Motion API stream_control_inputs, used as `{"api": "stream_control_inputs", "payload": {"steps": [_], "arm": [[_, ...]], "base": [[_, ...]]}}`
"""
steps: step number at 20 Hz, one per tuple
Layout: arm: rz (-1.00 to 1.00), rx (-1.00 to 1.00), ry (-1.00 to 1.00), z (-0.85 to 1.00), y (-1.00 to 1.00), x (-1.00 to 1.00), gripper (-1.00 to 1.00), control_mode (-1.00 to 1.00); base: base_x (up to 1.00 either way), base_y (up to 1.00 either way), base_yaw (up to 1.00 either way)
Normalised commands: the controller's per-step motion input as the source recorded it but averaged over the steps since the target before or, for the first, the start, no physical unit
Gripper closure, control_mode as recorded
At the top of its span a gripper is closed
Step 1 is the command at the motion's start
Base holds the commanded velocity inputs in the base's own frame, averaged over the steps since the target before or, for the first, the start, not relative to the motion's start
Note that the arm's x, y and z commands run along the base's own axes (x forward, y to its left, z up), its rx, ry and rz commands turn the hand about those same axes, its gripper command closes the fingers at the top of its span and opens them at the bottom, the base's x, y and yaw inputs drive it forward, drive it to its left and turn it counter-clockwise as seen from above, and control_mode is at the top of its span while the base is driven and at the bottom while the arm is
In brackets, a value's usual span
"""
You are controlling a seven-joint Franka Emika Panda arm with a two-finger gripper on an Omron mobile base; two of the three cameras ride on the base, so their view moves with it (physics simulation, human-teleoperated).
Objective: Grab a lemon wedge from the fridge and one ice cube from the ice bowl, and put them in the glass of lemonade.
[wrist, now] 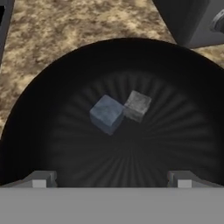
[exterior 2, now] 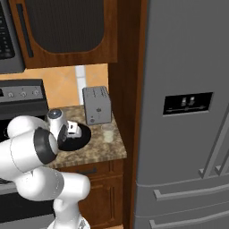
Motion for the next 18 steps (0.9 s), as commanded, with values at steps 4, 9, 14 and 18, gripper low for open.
{"api": "stream_control_inputs", "payload": {"steps": [4,9,14,18], "arm": [[-0.17,0.03,0.0,0.0,0.0,0.01,-1.0,-1.0],[-0.19,0.21,0.07,0.0,0.0,0.2,-1.0,-1.0],[-0.16,0.15,0.04,-0.13,0.02,0.35,-1.0,-1.0],[-0.13,0.0,0.0,-0.32,0.22,0.32,-1.0,-1.0]], "base": [[0.0,0.0,0.0],[0.0,0.0,0.0],[0.0,0.0,0.0],[0.0,0.0,0.0]]}}
